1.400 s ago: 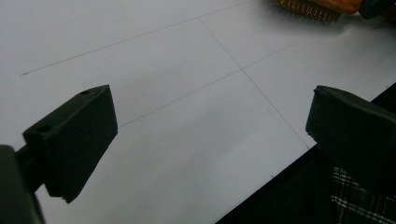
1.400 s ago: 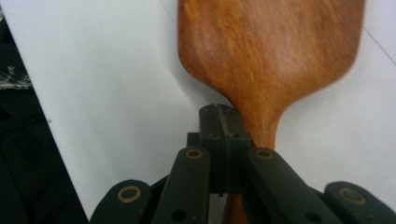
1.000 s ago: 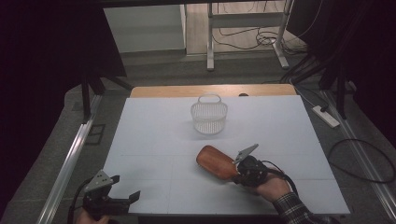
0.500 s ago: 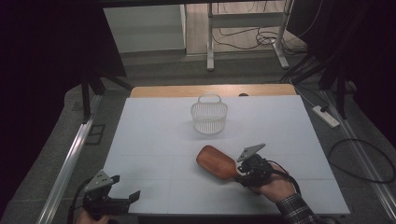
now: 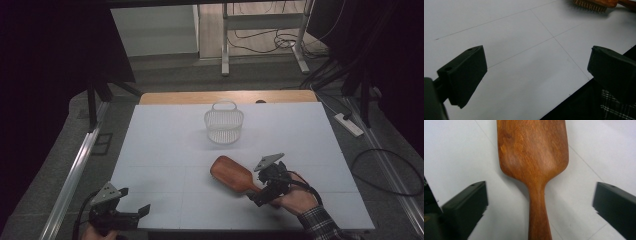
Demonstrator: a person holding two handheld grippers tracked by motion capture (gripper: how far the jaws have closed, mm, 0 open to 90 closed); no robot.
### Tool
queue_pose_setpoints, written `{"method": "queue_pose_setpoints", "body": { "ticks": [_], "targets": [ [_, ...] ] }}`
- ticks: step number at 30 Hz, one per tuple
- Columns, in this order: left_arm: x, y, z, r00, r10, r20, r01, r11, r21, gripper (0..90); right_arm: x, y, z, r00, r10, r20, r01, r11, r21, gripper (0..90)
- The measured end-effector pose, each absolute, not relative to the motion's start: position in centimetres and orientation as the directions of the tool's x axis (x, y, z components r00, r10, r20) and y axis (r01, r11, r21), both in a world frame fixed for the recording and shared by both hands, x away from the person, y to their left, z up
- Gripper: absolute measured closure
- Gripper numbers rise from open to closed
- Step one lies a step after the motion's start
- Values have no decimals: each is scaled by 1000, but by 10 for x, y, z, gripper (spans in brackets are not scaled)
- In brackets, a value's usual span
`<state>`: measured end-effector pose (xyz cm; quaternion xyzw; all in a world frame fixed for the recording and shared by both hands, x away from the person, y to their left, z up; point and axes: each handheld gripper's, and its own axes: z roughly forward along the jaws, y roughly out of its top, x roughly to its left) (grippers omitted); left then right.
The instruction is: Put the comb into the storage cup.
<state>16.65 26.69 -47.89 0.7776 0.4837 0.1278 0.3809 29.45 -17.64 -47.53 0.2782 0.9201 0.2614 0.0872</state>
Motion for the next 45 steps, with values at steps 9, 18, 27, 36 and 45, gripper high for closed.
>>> {"method": "queue_pose_setpoints", "body": {
  "ticks": [9, 18, 27, 36, 45],
  "targets": [
    [167, 267, -479, 500, 849, -171, 656, -242, 715, 31, 299, -177, -480, -826, 564, 17, 490, 701, 518, 0],
    [167, 267, -479, 500, 849, -172, 655, -242, 716, 31, 300, -176, -489, -814, 580, 12, 512, 708, 487, 0],
    [167, 267, -479, 502, 848, -172, 655, -242, 715, 31, 300, -173, -498, -817, 577, -17, 515, 742, 430, 0],
    [167, 267, -479, 502, 847, -173, 656, -242, 715, 30, 300, -170, -500, -814, 581, -22, 525, 750, 402, 0],
    [167, 267, -479, 502, 848, -171, 656, -244, 714, 30, 299, -167, -501, -817, 575, -34, 518, 759, 394, 128]
  ]
}}
